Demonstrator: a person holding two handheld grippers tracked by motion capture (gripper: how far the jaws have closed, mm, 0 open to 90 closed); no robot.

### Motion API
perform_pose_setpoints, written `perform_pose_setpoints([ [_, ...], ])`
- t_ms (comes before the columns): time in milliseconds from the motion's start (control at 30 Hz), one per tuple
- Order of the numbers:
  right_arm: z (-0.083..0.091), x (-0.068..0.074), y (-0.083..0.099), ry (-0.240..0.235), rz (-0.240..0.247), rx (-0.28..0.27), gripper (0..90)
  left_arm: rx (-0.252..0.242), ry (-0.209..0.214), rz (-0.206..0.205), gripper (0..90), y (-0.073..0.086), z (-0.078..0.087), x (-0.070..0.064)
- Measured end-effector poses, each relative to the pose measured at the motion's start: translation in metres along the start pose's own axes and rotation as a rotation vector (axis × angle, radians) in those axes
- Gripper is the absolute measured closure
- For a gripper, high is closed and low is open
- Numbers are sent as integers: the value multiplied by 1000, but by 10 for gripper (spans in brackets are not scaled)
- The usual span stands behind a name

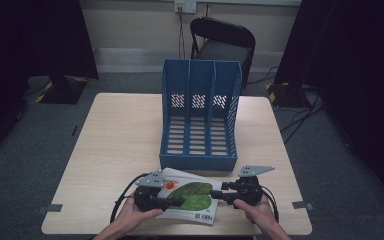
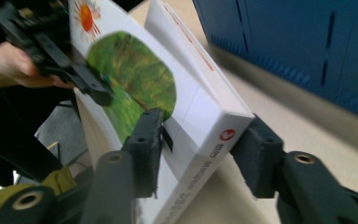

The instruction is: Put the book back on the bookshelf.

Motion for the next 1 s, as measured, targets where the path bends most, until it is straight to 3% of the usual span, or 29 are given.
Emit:
perform_pose_setpoints([
  [67, 8, 6, -7, -22, 30, -45, 625, 27, -27, -18, 812, 2, -2, 0],
  [167, 10, 11, -10, -37, 58, -57, 645, 37, -33, -15, 801, 3, -4, 1],
  [200, 10, 15, -11, -25, 95, -43, 645, 42, -39, -9, 795, 3, -5, 1],
  [267, 11, 18, -11, -34, 116, -33, 637, 45, -39, -23, 790, 4, -5, 1],
  [433, 2, 18, -9, -33, 116, -6, 635, 43, -35, -19, 788, 3, -5, 3],
  [500, -5, 20, -7, -26, 147, 35, 654, 46, -31, -9, 784, 3, -4, 3],
  [567, -3, 21, -6, -56, 163, 40, 692, 30, -41, 16, 709, 1, 0, 5],
  [633, -3, 22, -6, -58, 167, 36, 700, 22, -50, 28, 654, 1, 3, 7],
  [667, -2, 23, -7, -58, 188, 39, 717, 0, -84, 43, 641, 1, 11, 11],
  [700, -2, 23, -7, -58, 188, 39, 717, 0, -84, 43, 631, 1, 11, 11],
  [733, 1, 23, -8, -57, 198, 36, 738, -36, -130, 73, 614, 1, 23, 16],
  [767, 1, 23, -8, -57, 198, 36, 738, -36, -130, 73, 602, 1, 23, 16],
  [800, 2, 23, -8, -58, 202, 35, 741, -59, -156, 91, 601, 1, 32, 22],
  [900, 2, 25, -9, -49, 221, 42, 743, -73, -169, 93, 565, 1, 39, 23],
  [1000, 4, 24, -11, -35, 232, 44, 745, -101, -185, 102, 461, -1, 44, 23],
])
Point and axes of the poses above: each handheld gripper's, and its own axes: z roughly backward along the jaws, y roughly out of its underside, x roughly to its left, the point moved 3 cm from there along -z, roughly forward along the jaws
